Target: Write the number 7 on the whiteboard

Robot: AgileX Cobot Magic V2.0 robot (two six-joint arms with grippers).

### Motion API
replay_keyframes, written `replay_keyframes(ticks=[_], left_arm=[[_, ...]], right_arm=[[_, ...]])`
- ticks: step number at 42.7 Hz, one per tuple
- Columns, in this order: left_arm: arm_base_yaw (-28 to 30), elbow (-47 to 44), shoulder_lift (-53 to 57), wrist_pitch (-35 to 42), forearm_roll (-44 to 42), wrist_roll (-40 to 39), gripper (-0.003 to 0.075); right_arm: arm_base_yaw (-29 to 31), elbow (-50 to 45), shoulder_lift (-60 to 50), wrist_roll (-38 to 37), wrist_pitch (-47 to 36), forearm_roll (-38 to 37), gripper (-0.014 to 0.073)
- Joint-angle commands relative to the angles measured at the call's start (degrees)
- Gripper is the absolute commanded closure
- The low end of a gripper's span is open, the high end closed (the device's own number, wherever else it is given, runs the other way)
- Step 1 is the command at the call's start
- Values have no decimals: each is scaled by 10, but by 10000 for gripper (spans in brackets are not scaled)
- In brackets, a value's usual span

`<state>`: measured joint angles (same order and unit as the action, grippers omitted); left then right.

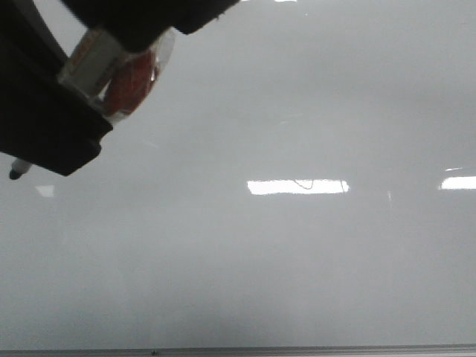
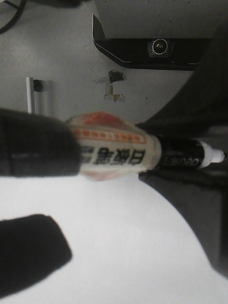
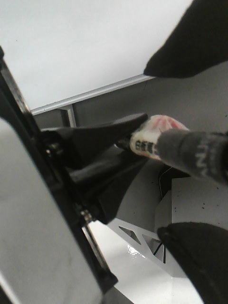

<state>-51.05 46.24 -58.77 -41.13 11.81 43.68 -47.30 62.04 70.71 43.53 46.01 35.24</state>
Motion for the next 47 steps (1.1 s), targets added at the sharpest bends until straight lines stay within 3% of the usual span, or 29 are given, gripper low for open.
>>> replay_keyframes(ticks=[1, 4, 6, 15, 21, 25, 27, 32, 36, 42, 47], left_arm=[[-4, 18, 11, 37, 9, 0, 741], [-4, 18, 11, 37, 9, 0, 741], [-4, 18, 11, 37, 9, 0, 741], [-4, 18, 12, 60, 9, 0, 741], [-4, 18, 15, 72, 9, -3, 738], [-4, 18, 15, 73, 9, -6, 678], [-4, 18, 15, 73, 9, -11, 603], [-4, 17, 23, 67, 9, -24, 329], [-4, 11, 46, 61, 9, -24, 162], [-4, -19, 97, 62, 10, -42, 180], [-4, -67, 182, 64, 10, -83, 289]], right_arm=[[-2, 32, 3, 8, -8, 21, -38], [-2, 37, 7, 8, 4, 21, -4], [-2, 39, 9, 8, 11, 21, 62], [-2, 39, 10, 8, 29, 21, 489], [-2, 39, 10, 8, 28, 21, 655], [-2, 39, 10, 8, 28, 22, 660], [-2, 39, 10, 8, 28, 22, 662], [7, 39, 10, 8, 26, 22, 662], [22, 39, 10, 8, 18, 22, 662], [58, 38, 10, 8, 16, 22, 662], [100, 30, 10, 8, 13, 22, 662]])
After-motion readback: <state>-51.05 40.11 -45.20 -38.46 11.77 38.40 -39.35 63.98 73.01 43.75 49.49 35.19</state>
